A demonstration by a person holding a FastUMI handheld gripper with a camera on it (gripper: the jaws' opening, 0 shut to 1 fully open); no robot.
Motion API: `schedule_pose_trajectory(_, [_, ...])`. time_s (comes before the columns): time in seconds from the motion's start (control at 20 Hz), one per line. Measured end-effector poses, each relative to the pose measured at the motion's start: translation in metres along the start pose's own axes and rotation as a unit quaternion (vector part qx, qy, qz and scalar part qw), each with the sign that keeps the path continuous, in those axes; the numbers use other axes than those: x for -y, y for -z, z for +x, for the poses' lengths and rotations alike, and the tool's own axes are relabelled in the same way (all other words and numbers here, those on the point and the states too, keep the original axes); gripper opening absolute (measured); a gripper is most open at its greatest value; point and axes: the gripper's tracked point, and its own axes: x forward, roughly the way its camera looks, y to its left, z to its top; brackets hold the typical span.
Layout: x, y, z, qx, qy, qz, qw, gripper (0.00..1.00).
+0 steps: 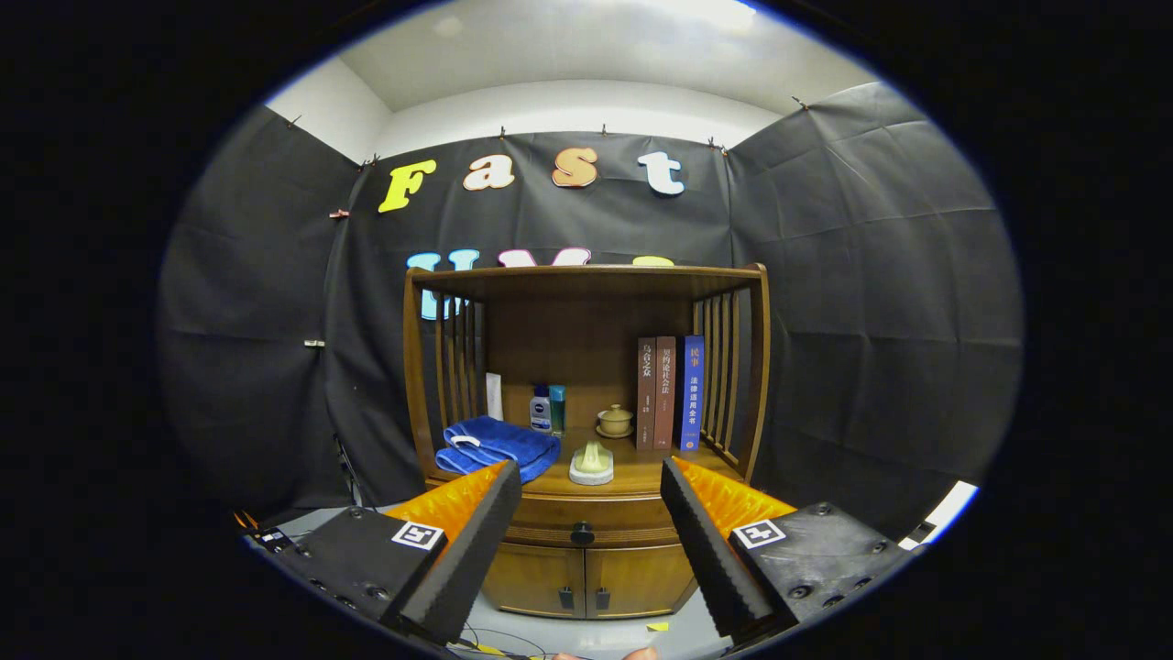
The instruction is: Pull open the drawer, take out the items inside it, and place them on the countertop above the cabinet.
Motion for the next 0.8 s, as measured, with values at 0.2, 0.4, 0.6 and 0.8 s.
schedule_pose_trajectory(0.2, [-0.0005, -0.0018, -0.0005, 0.004, 0.001, -0.002, 1.0, 0.99])
schedule_pose_trajectory(0.4, [-0.0006, -0.0004, -0.0017, 0.002, 0.0, -0.003, 1.0, 0.99])
schedule_pose_trajectory(0.6, [-0.0026, 0.0009, 0.006, -0.001, 0.0, -0.005, 1.0, 0.99])
schedule_pose_trajectory(0.8, [-0.003, -0.0011, 0.0049, -0.001, -0.002, -0.006, 1.0, 0.99])
